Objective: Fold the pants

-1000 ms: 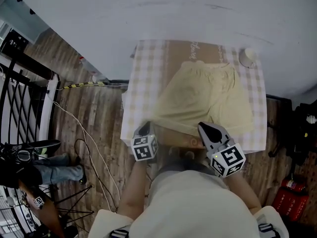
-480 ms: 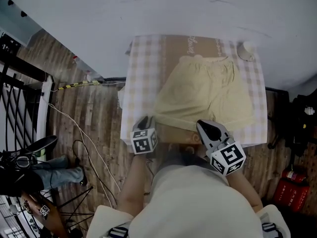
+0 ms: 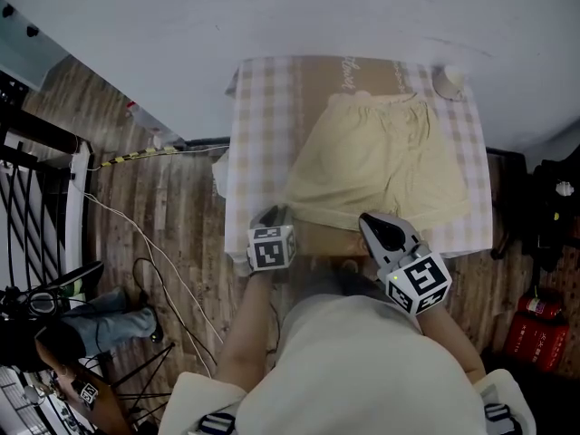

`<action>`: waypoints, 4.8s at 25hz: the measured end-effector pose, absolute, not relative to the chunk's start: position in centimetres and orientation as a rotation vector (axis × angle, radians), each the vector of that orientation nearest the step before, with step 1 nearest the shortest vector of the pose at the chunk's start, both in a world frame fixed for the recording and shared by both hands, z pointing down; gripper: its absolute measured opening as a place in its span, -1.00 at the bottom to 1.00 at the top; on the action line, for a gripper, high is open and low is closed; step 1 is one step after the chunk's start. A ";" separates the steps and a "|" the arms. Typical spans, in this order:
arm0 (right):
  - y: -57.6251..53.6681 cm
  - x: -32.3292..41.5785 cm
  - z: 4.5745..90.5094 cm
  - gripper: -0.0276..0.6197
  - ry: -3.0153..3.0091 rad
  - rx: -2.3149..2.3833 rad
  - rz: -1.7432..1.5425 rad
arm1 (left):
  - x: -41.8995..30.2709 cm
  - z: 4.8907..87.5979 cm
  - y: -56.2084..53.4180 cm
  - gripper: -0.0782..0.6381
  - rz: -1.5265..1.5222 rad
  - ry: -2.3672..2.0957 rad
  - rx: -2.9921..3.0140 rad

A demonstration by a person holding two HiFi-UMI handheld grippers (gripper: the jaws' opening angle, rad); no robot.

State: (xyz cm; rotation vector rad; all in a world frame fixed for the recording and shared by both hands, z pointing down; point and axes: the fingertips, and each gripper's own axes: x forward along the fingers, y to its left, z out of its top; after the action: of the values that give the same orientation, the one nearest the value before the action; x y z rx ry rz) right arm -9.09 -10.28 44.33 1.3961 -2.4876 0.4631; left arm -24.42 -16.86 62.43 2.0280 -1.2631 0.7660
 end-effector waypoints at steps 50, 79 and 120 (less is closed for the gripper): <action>-13.0 4.5 43.0 -0.91 -2.624 1.282 0.382 | -16.9 55.0 -14.6 -0.74 0.439 -1.573 1.799; -8.2 23.7 44.4 -0.91 -2.616 1.328 0.425 | 12.3 53.5 -9.8 -0.74 0.483 -1.302 2.057; -11.2 28.2 44.6 -0.91 -2.602 1.275 0.373 | 22.9 55.4 -6.4 -0.48 0.737 -0.981 2.249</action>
State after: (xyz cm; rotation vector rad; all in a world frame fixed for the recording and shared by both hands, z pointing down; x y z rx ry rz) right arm 28.20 -11.24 44.57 1.2753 -2.6016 0.3730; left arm 22.87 -6.41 55.39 2.2488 -0.9809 0.7374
